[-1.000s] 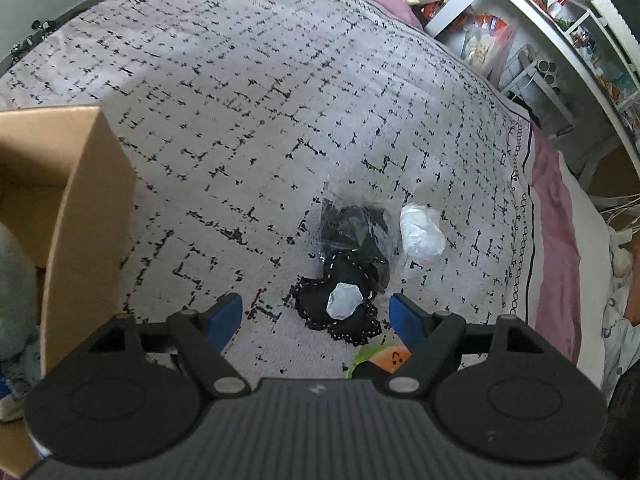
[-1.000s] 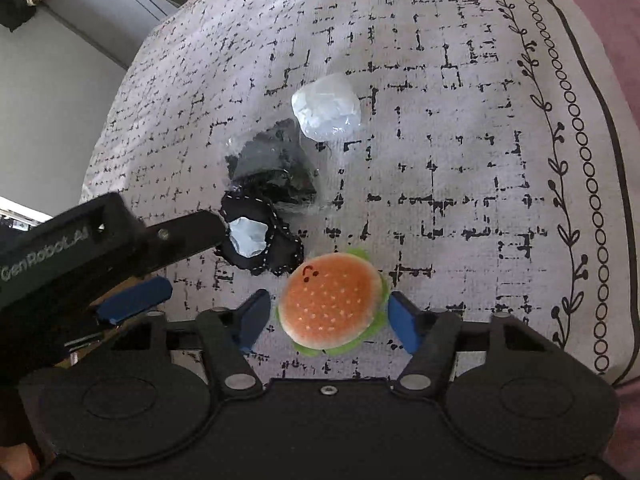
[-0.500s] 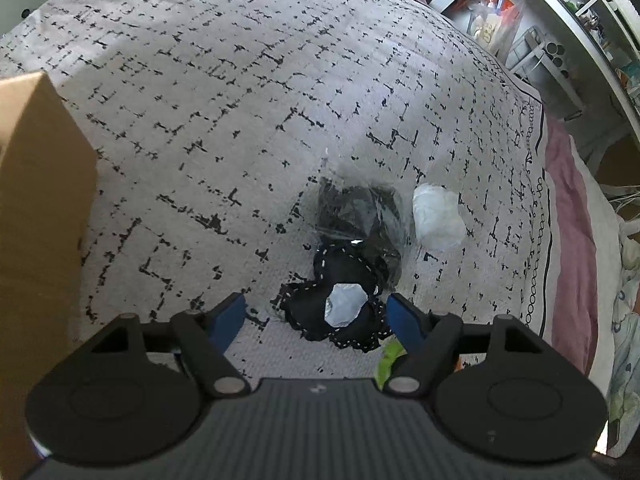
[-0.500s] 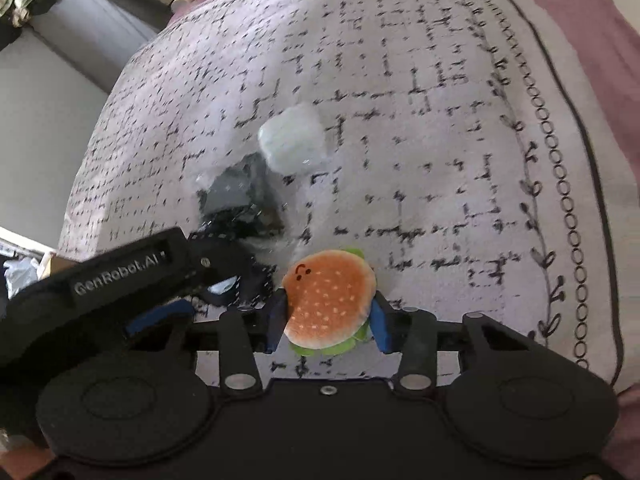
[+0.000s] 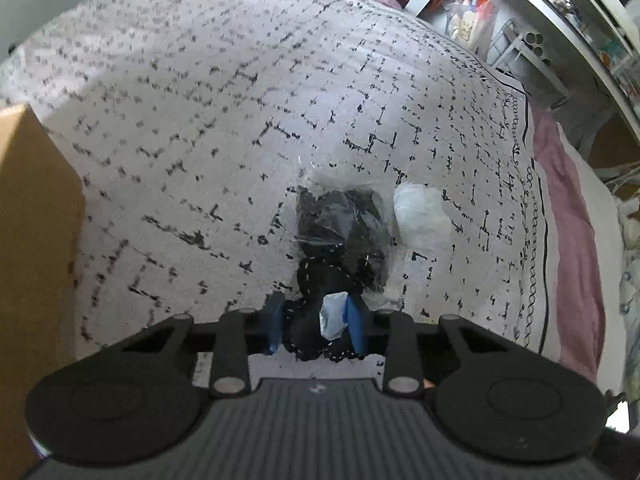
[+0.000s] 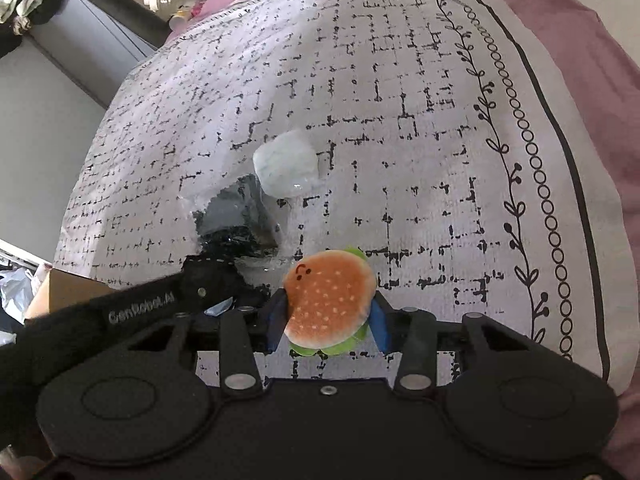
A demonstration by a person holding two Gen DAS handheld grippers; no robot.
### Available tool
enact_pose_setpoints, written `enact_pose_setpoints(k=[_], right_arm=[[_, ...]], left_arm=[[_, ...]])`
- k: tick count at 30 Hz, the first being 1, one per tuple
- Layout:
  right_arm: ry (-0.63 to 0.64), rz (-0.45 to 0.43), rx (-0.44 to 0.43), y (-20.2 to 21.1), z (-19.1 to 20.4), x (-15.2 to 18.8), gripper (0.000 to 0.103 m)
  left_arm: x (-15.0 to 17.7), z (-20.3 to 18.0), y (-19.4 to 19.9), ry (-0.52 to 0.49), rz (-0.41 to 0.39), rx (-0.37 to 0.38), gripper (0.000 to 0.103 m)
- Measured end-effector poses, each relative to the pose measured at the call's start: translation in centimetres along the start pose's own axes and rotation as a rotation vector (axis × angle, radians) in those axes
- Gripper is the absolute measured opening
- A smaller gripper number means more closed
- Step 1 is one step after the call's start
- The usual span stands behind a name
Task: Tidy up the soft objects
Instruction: 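Grasp the burger plush with the right tool while the left tool grasps the black plush, then carry the burger plush with the right tool while the left tool carries the black plush to the box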
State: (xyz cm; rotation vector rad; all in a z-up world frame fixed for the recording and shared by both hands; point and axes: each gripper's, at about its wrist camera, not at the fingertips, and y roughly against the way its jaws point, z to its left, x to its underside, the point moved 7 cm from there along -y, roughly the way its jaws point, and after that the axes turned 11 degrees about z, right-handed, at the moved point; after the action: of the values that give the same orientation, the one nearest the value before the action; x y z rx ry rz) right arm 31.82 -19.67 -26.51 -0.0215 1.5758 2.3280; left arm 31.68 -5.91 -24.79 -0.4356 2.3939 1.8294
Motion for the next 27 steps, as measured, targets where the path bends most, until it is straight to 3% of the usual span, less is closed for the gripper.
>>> enact_pose_setpoints(k=[27], right_arm=[[0.111, -0.109, -0.035, 5.4, 2.9, 1.9, 0.042]], left_arm=[[2.7, 2.4, 11.5, 0.024, -0.125, 0.048, 0.030]])
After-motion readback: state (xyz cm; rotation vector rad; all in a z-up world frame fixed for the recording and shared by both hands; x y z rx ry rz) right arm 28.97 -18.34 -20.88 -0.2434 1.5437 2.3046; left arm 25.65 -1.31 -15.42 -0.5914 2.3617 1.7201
